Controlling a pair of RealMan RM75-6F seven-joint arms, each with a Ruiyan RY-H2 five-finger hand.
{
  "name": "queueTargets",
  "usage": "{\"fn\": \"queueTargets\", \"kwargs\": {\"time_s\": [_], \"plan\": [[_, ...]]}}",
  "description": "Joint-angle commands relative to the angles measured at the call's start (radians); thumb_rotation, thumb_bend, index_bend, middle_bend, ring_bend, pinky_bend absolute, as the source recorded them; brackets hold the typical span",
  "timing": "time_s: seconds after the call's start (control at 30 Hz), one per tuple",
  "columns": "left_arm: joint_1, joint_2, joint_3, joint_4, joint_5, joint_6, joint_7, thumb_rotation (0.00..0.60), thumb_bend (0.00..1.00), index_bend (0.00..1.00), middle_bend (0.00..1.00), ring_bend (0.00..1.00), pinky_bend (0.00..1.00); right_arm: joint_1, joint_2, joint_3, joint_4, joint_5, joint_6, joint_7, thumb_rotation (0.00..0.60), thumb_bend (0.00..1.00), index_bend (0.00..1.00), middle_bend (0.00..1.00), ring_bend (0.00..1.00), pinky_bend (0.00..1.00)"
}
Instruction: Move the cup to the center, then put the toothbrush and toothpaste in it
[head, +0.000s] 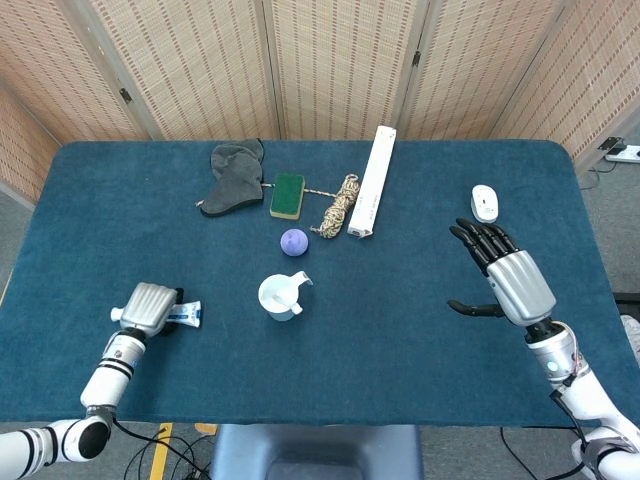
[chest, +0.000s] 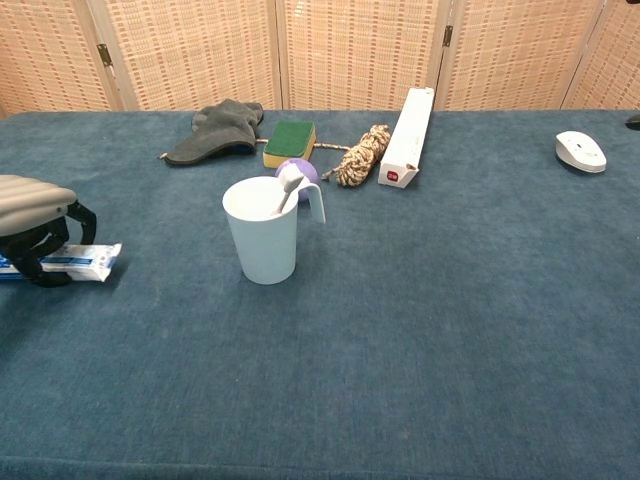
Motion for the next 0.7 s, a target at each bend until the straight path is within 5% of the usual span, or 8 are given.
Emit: {"fn": "queueTargets", "kwargs": {"time_s": [0.03, 0.37, 0.7], "plan": [[-0.006, 0.0, -0.008, -0.038, 0.039, 0.001, -0.022, 0.6, 0.31, 0.53, 0.84, 0.75, 0.82, -0.002, 0.002, 0.001, 0.002, 0.001, 0.003, 0.004, 0.6, 0.0, 0.0, 0.07, 0.14, 0.14], [0.017, 0.109, -0.081, -0.186, 0.041, 0.0, -0.191, 0.6, 0.31, 0.54, 0.84, 0.75, 0.83, -0.017, 0.012, -0.002, 0.007, -0.004, 0.026, 0.023, 0.6, 0.0, 0.0, 0.07, 0.14, 0.14], [0.087, 0.309, -0.223, -0.267, 0.032, -0.033, -0.605, 0.6, 0.31, 0.57, 0.84, 0.75, 0.83, -0.014, 0.004, -0.005, 0.011, -0.016, 0.028, 0.033, 0.6, 0.0, 0.0, 0.08, 0.14, 0.14]]}}
